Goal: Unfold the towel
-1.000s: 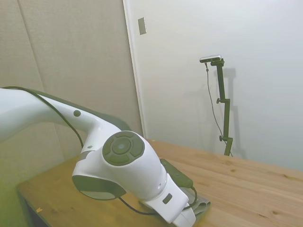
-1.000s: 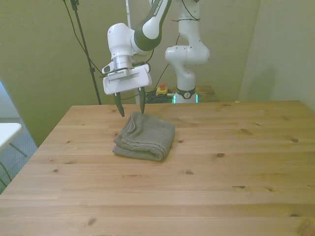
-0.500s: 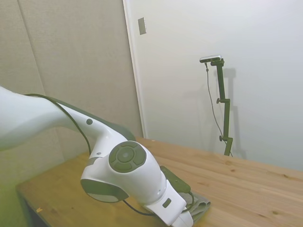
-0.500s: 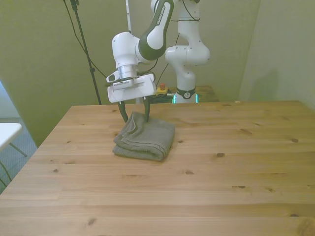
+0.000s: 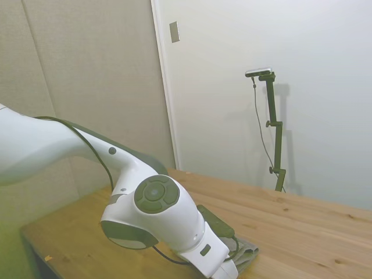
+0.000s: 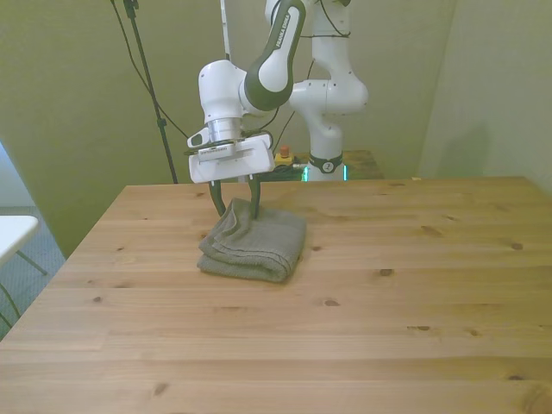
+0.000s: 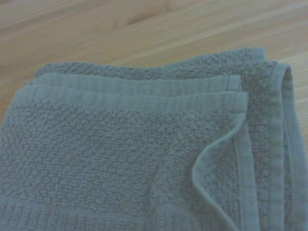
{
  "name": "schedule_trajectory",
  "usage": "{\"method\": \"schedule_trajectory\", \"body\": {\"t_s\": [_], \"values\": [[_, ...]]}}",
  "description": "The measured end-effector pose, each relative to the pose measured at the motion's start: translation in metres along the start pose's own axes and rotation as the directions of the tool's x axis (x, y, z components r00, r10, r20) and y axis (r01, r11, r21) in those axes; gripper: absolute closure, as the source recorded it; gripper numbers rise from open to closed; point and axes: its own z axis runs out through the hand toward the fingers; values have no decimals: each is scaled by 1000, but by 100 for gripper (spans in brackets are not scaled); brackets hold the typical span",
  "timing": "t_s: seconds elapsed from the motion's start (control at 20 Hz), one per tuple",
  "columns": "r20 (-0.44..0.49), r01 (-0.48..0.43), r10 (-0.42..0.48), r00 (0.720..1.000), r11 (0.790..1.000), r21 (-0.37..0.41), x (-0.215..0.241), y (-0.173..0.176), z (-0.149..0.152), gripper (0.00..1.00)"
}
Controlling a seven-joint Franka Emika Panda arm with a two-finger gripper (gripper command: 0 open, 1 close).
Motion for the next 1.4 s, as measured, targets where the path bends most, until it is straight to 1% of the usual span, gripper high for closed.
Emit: {"method": "schedule_trajectory", "body": {"t_s": [0.6, 0.85, 1.05, 1.4], "values": [[-3, -9, 9, 1000, 1000, 5, 2, 3, 0, 100], [-13, 5, -5, 1000, 1000, 17, 7, -5, -6, 100], [-17, 45, -45, 999, 999, 17, 6, -32, -10, 100], [-31, 98, -97, 995, 995, 36, -9, -103, -22, 100]]}}
